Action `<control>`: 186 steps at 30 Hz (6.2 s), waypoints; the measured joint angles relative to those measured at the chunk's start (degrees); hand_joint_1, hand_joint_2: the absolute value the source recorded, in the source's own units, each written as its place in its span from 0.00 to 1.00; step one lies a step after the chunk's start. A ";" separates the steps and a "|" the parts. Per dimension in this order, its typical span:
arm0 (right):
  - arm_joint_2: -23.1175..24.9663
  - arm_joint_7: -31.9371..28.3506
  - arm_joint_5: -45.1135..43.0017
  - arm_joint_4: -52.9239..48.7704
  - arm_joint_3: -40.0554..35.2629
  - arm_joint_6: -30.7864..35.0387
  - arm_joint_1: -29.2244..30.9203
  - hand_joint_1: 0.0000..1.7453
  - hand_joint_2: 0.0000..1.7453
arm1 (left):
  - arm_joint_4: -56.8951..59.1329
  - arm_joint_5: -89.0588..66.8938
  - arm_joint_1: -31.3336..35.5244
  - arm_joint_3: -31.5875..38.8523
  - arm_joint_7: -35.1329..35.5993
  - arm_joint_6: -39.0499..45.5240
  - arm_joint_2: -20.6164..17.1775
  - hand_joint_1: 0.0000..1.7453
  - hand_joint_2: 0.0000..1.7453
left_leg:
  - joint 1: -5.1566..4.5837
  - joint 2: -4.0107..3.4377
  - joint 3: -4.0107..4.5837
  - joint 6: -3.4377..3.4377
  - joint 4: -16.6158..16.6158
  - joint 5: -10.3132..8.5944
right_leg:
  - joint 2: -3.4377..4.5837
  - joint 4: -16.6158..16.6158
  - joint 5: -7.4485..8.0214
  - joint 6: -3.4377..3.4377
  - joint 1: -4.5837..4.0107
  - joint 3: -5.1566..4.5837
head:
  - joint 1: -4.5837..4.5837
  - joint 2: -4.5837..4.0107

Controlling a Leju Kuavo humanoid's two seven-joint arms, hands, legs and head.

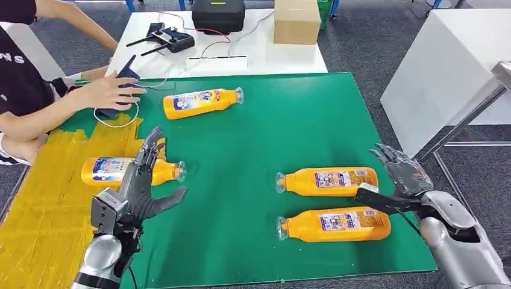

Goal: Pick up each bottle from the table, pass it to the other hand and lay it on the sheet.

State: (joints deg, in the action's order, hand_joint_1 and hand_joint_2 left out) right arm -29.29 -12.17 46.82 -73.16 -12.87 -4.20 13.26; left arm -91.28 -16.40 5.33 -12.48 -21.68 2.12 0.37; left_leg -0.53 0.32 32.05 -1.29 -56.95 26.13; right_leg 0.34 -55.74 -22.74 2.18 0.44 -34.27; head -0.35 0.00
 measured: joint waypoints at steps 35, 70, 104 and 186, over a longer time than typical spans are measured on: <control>11.04 7.52 10.71 23.00 -12.94 5.73 12.49 0.83 1.00 | 1.18 4.07 0.58 -0.28 0.66 -1.29 1.51 0.00 1.00 | 0.01 -0.06 -0.10 0.00 0.00 -0.01 | 0.01 0.00 0.01 0.00 -0.01 0.07 | -0.02 0.00; 30.43 -3.56 -18.73 -6.75 -1.45 22.65 2.97 0.97 1.00 | 6.62 7.43 4.38 -8.92 5.64 -7.87 2.19 0.00 1.00 | 0.03 -0.05 -0.03 0.00 0.00 -0.03 | 0.01 -0.02 0.01 -0.01 -0.03 -0.03 | -0.02 0.00; 43.28 -7.72 -31.95 12.01 -22.24 9.44 4.36 1.00 1.00 | 13.97 18.95 12.25 -11.06 6.45 -7.85 2.43 1.00 1.00 | 0.10 -0.06 0.02 0.04 0.02 -0.05 | 0.01 -0.04 -0.02 -0.04 -0.10 -0.06 | -0.04 0.00; 32.11 -10.27 -34.16 -26.40 -2.96 15.02 -9.76 0.00 1.00 | 54.12 -72.35 26.73 -5.78 41.51 23.43 -12.42 0.00 1.00 | 0.18 -0.07 0.21 0.22 0.02 -0.15 | 0.11 -0.08 0.01 -0.07 -0.18 -0.27 | -0.04 0.00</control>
State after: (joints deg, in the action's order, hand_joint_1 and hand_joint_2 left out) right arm 2.82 -22.45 12.66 -99.56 -15.82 10.82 3.49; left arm -37.16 -88.75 32.06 -18.26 19.83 25.55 -12.05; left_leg -0.34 0.25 32.26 -1.07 -56.93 25.98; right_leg 0.45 -55.82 -22.73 2.11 0.26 -34.54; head -0.39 0.00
